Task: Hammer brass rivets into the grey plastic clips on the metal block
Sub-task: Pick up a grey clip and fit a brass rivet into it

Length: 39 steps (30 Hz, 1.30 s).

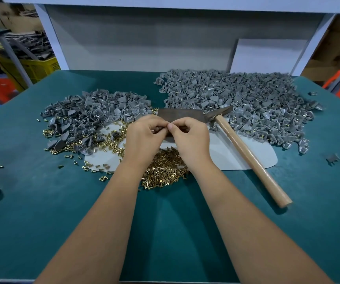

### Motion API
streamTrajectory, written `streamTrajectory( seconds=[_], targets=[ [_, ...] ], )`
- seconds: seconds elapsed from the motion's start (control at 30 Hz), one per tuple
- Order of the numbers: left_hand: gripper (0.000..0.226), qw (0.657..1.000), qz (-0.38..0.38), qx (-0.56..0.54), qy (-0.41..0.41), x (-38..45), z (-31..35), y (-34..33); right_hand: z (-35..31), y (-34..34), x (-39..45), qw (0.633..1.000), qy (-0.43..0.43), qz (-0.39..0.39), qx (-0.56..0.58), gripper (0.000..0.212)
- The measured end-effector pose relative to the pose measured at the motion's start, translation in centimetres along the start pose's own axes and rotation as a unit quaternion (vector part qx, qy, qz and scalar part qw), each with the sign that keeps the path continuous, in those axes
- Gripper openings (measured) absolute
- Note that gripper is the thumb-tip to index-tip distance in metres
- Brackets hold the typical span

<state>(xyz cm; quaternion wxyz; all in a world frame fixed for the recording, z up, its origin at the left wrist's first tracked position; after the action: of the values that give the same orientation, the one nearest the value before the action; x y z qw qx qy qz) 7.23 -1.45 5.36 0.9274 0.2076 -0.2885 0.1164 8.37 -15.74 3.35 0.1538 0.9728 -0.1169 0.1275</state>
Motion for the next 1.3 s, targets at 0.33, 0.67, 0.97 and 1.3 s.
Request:
streamTrajectory(
  seconds=[0.33, 0.67, 0.97, 1.3],
  targets=[
    [0.027, 0.965, -0.022, -0.211, 0.156, 0.4, -2.2, -0.4, 0.1, 1.6, 0.6, 0.999, 0.0, 0.042, 0.034, 0.019],
    [0.027, 0.956, -0.034, -0.236, 0.173, 0.3, -2.4, -0.8, -0.1, 1.9, 0.9, 0.998, 0.023, 0.054, 0.011, 0.028],
    [0.025, 0.959, -0.045, -0.201, 0.193, 0.0, -2.8, -0.9, -0.4, 2.0, 0.6, 0.998, 0.022, 0.061, 0.013, 0.02],
    [0.017, 0.954, -0.066, -0.212, 0.201, -0.1, -2.6, -1.4, -0.3, 0.7, 0.6, 1.0, 0.017, 0.004, 0.02, 0.023]
  ],
)
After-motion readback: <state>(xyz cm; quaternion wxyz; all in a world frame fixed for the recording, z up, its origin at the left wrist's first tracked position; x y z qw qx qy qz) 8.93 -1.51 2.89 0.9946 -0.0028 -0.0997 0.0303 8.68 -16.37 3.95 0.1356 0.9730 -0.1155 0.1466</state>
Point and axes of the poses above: each hand's wrist, its own x-axis towards the middle knuckle, its own y-axis out of the back of the hand, z = x × y, the point moved 9 cm from there along x, towards the middle knuckle, and after that the axes turned 4 degrees about -x, right-handed, at the moved point
